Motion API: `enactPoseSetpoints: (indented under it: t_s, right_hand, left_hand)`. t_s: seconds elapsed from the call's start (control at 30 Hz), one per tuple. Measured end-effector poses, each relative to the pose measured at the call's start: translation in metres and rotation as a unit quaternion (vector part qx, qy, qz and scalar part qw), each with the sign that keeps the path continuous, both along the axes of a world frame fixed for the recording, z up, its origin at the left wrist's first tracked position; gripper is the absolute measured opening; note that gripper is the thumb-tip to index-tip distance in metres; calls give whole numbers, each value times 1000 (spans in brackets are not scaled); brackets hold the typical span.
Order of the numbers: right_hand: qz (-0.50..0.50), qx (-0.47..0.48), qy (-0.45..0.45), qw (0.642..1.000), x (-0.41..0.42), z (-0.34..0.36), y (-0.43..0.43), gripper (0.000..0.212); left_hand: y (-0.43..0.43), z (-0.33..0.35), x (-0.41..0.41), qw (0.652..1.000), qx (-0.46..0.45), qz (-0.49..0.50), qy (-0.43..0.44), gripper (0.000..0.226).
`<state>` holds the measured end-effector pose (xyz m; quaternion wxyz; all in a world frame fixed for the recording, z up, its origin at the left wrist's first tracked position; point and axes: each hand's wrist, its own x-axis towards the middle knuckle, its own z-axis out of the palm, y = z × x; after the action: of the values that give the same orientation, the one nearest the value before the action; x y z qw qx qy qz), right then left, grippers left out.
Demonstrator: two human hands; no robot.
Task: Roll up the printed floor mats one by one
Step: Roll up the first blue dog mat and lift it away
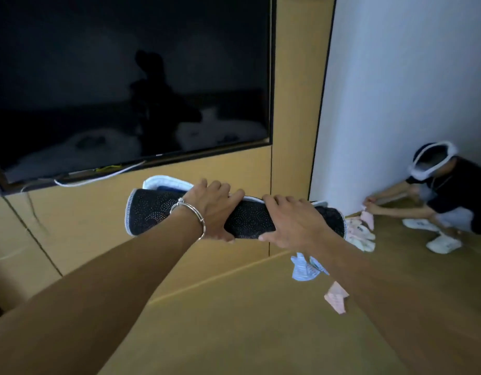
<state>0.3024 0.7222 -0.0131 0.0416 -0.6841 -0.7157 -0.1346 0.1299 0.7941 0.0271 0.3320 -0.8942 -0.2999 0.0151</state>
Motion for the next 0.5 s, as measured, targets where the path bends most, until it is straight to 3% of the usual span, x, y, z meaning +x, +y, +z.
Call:
enactPoseSetpoints:
  t_s: [0.2,0.33,0.5]
  right_hand:
    - [-63,44,-39,996,66,120,-56,58]
    - [-58,75,-52,994,95,150,-83,50]
    - [-16,169,-46,984,120,169,-91,57]
  left_hand:
    - [-50,98,93,998,-31,3,-56,104]
    - [-86,122,140,993,-27,24,-108,80]
    - [-102,140,164,975,-57,72,-204,62]
